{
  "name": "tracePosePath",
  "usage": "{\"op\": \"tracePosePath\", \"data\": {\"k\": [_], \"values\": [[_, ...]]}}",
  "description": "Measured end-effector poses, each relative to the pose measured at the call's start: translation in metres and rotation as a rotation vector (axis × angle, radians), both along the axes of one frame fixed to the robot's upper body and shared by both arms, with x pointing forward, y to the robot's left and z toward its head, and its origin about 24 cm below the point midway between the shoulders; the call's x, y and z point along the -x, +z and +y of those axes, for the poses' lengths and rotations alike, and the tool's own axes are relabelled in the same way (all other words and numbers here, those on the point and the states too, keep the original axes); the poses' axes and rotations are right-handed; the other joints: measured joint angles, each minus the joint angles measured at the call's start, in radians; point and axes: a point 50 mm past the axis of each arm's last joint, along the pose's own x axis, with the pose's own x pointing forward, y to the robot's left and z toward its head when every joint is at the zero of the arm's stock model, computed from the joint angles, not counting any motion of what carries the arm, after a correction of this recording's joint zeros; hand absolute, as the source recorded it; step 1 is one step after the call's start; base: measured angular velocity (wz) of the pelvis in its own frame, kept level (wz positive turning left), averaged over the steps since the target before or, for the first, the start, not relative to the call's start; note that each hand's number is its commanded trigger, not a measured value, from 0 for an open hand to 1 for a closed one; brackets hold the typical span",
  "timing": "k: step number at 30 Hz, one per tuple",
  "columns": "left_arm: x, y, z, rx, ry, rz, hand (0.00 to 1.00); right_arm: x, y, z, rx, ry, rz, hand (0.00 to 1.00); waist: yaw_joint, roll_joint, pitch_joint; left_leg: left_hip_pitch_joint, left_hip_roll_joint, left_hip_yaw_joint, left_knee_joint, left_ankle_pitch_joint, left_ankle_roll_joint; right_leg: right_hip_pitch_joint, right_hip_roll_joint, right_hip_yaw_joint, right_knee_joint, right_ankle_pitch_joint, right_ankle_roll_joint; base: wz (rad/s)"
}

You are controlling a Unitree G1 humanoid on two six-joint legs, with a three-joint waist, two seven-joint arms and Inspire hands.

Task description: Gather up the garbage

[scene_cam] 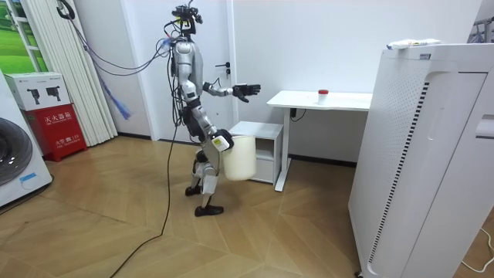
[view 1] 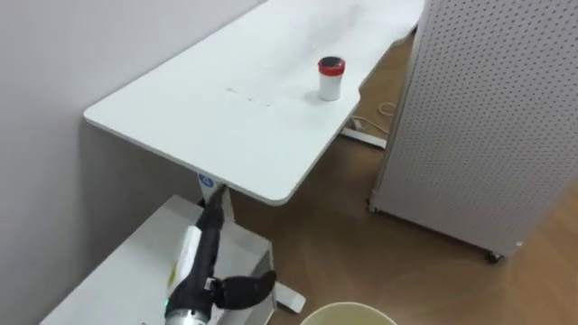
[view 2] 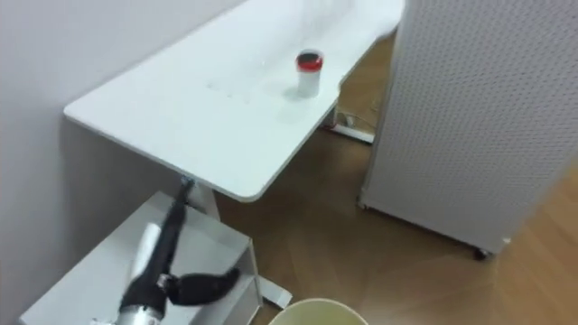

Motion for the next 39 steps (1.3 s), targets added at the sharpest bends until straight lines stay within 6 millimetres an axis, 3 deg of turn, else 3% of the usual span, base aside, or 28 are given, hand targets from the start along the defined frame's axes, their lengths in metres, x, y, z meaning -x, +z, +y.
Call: {"op": "tracePosePath", "data": {"k": [1, 4, 10, 14, 15, 17, 18, 19, 20, 21, 22, 26, 30, 32, 33, 34, 35, 36, 37, 38, 39], "values": [[0.002, 0.003, 0.001, 0.011, 0.012, -0.018, 0.0, 0.002, 0.001, -0.001, 0.003, -0.008, -0.005, 1.0, -0.003, 0.0, -0.0047, 0.016, 0.0, 0.0, -0.014, 0.0, -0.001, 0.007, 0.007, 0.014, -0.007, 0.003, 0.001, -0.39], [0.002, 0.011, 0.002, 0.035, 0.018, -0.056, 0.0, 0.006, 0.002, -0.003, 0.009, -0.037, -0.011, 1.0, -0.006, 0.006, -0.007, 0.04, 0.0, -0.002, -0.045, 0.0, -0.002, 0.018, 0.018, 0.035, -0.038, 0.023, 0.005, -0.32], [0.001, 0.019, 0.009, 0.021, 0.043, -0.111, 0.0, 0.011, 0.002, 0.0, 0.008, -0.042, -0.012, 1.0, -0.022, 0.006, -0.0044, 0.064, -0.015, 0.011, -0.082, 0.0, -0.002, 0.017, 0.027, 0.088, -0.078, 0.061, 0.027, -0.29], [0.0, 0.022, 0.018, 0.034, 0.095, -0.133, 0.0, 0.012, 0.001, 0.003, 0.014, -0.01, -0.004, 1.0, -0.007, 0.006, -0.0024, 0.072, -0.02, 0.096, -0.078, -0.001, 0.001, -0.009, 0.03, 0.097, -0.087, 0.101, 0.031, -0.73], [0.0, 0.024, 0.022, 0.032, 0.112, -0.141, 0.0, 0.012, 0.0, 0.004, 0.011, -0.007, -0.003, 1.0, 0.004, 0.009, -0.002, 0.073, -0.016, 0.125, -0.081, -0.001, 0.001, -0.019, 0.034, 0.086, -0.108, 0.134, 0.028, -1.18], [-0.001, 0.026, 0.029, 0.029, 0.149, -0.153, 0.0, 0.012, 0.0, 0.005, 0.004, 0.007, 0.001, 1.0, 0.018, 0.016, 0.0022, 0.085, -0.004, 0.185, -0.097, -0.006, 0.011, -0.024, 0.034, 0.001, -0.152, 0.185, 0.01, -1.17], [-0.001, 0.027, 0.034, 0.026, 0.171, -0.161, 0.0, 0.012, 0.0, 0.006, 0.0, 0.02, -0.001, 1.0, 0.03, 0.022, 0.0062, 0.093, 0.016, 0.231, -0.117, -0.017, 0.026, -0.024, 0.028, -0.087, -0.161, 0.205, -0.009, -0.96], [-0.001, 0.028, 0.037, 0.027, 0.189, -0.164, 0.0, 0.013, -0.001, 0.007, 0.003, 0.031, 0.004, 1.0, 0.029, 0.027, 0.0136, 0.107, 0.022, 0.281, -0.127, -0.021, 0.027, -0.027, 0.005, -0.163, -0.12, 0.188, -0.034, -0.81], [0.0, 0.027, 0.037, 0.031, 0.195, -0.163, 0.0, 0.015, -0.001, 0.006, 0.006, 0.029, 0.011, 1.0, 0.029, 0.028, 0.0135, 0.116, 0.025, 0.309, -0.131, -0.021, 0.026, -0.025, -0.004, -0.205, -0.077, 0.159, -0.037, -0.53], [0.0, 0.028, 0.036, 0.039, 0.196, -0.169, 0.0, 0.017, -0.002, 0.003, 0.014, 0.029, 0.023, 1.0, 0.029, 0.022, 0.0107, 0.131, 0.023, 0.343, -0.139, -0.021, 0.022, -0.012, -0.027, -0.251, -0.012, 0.106, -0.032, -0.42], [0.0, 0.029, 0.036, 0.04, 0.202, -0.177, 0.0, 0.016, -0.002, 0.002, 0.019, 0.033, 0.026, 1.0, 0.031, 0.014, 0.0119, 0.14, 0.015, 0.357, -0.14, -0.023, 0.018, -0.006, -0.035, -0.256, 0.002, 0.08, -0.025, -0.38], [-0.001, 0.034, 0.036, 0.043, 0.202, -0.199, 0.0, 0.011, -0.001, 0.003, 0.021, 0.042, 0.018, 1.0, 0.022, 0.013, 0.0104, 0.134, 0.011, 0.351, -0.124, -0.029, 0.01, -0.008, -0.024, -0.245, -0.031, 0.068, -0.047, -0.23], [-0.001, 0.037, 0.038, 0.035, 0.195, -0.218, 0.0, 0.007, 0.0, 0.005, 0.021, 0.097, 0.004, 1.0, 0.031, -0.002, 0.0061, 0.127, 0.037, 0.34, -0.054, -0.042, -0.009, -0.003, -0.01, -0.256, -0.029, 0.056, -0.061, -0.17], [-0.001, 0.037, 0.039, 0.033, 0.196, -0.217, 0.0, 0.004, 0.0, 0.007, 0.019, 0.111, -0.003, 1.0, 0.034, -0.011, 0.0062, 0.086, 0.065, 0.309, 0.07, -0.05, -0.013, 0.001, -0.007, -0.268, -0.025, 0.037, -0.07, -0.19], [-0.001, 0.037, 0.039, 0.034, 0.195, -0.217, 0.0, 0.003, 0.001, 0.007, 0.023, 0.116, -0.006, 1.0, 0.04, -0.009, 0.0071, 0.045, 0.09, 0.28, 0.19, -0.05, -0.013, 0.011, -0.001, -0.263, -0.023, 0.027, -0.08, -0.23], [-0.001, 0.036, 0.039, 0.035, 0.191, -0.216, 0.0, 0.003, 0.002, 0.005, 0.038, 0.14, -0.002, 1.0, 0.047, 0.007, 0.0084, -0.011, 0.128, 0.234, 0.342, -0.041, -0.014, 0.023, 0.017, -0.26, -0.014, 0.011, -0.091, -0.25], [-0.001, 0.036, 0.039, 0.036, 0.191, -0.215, 0.0, 0.004, 0.002, 0.003, 0.047, 0.155, 0.002, 1.0, 0.048, 0.011, 0.0102, -0.04, 0.144, 0.208, 0.416, -0.023, -0.013, 0.028, 0.026, -0.253, -0.005, 0.002, -0.095, -0.26], [0.0, 0.035, 0.039, 0.05, 0.198, -0.208, 0.0, 0.006, 0.001, 0.001, 0.06, 0.175, 0.011, 1.0, 0.053, 0.017, 0.0106, -0.094, 0.162, 0.152, 0.541, 0.042, -0.006, 0.046, 0.036, -0.244, 0.011, -0.016, -0.1, -0.23], [0.001, 0.034, 0.039, 0.064, 0.205, -0.202, 0.0, 0.01, 0.001, 0.0, 0.066, 0.171, 0.021, 1.0, 0.054, 0.017, 0.0096, -0.141, 0.164, 0.097, 0.635, 0.127, 0.002, 0.076, 0.044, -0.231, 0.011, -0.029, -0.105, -0.21], [0.001, 0.033, 0.039, 0.07, 0.208, -0.201, 0.0, 0.011, 0.001, -0.001, 0.068, 0.169, 0.024, 1.0, 0.058, 0.005, 0.0142, -0.158, 0.16, 0.076, 0.664, 0.156, 0.007, 0.086, 0.047, -0.219, 0.011, -0.037, -0.106, -0.09], [0.001, 0.033, 0.039, 0.081, 0.21, -0.202, 0.0, 0.012, 0.001, -0.003, 0.073, 0.156, 0.027, 1.0, 0.06, 0.005, 0.0126, -0.202, 0.142, 0.05, 0.677, 0.138, 0.019, 0.095, 0.05, -0.203, 0.009, -0.046, -0.106, -0.14]]}}
